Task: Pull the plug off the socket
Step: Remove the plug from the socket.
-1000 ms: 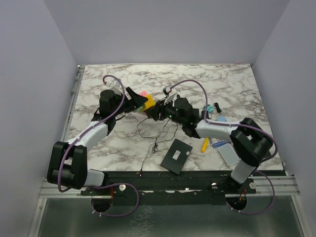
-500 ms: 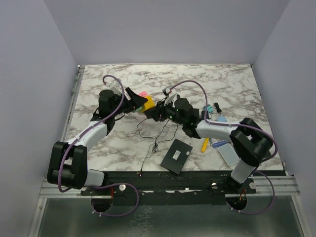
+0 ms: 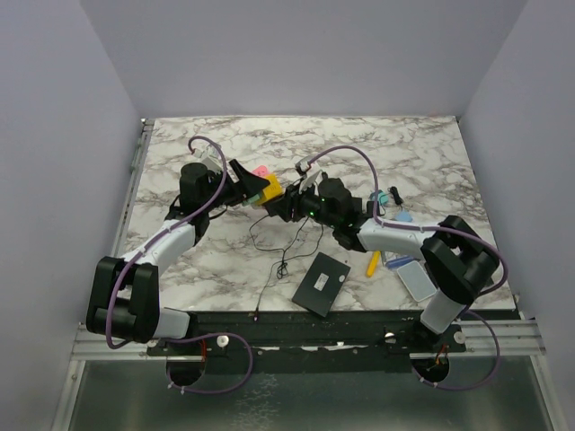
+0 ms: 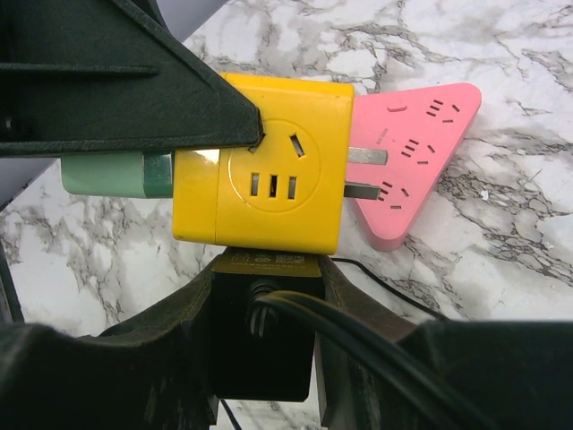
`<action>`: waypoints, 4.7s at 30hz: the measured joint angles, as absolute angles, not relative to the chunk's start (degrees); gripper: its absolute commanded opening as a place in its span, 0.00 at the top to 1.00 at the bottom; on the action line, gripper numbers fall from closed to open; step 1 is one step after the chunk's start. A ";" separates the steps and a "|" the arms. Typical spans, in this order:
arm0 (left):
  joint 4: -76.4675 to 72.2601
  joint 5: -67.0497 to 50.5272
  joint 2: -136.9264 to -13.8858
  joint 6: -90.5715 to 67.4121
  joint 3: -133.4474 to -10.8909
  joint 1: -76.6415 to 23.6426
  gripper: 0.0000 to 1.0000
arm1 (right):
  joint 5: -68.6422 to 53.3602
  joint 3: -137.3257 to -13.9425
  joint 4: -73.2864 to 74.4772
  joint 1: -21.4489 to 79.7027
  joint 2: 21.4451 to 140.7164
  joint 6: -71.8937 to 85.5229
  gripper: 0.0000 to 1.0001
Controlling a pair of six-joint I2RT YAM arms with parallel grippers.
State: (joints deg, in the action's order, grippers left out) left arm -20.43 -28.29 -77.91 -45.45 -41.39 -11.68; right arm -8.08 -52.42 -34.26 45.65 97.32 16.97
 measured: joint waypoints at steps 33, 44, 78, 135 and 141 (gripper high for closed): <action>-18.37 -25.61 -78.13 -43.90 -41.45 -11.07 1.00 | -9.67 -62.87 -16.16 45.67 100.20 26.35 1.00; -17.69 -23.73 -78.13 -42.76 -41.47 -10.87 1.00 | -8.40 -67.20 -9.78 46.09 102.13 33.26 1.00; -17.91 -23.68 -78.13 -41.34 -41.50 -10.61 1.00 | -11.22 -66.46 -12.73 45.91 102.83 25.85 1.00; -17.06 -20.34 -77.91 -40.27 -41.56 -11.00 1.00 | -18.11 -71.07 -6.85 43.00 105.86 41.80 1.00; -16.99 -20.56 -77.89 -39.92 -41.56 -11.11 0.87 | -18.61 -68.73 -10.44 42.63 105.45 37.47 1.00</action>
State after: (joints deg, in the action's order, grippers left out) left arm -16.99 -20.56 -77.89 -39.92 -41.56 -11.11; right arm -18.61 -68.73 -10.44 42.63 105.45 37.47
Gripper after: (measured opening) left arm 0.749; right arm 0.395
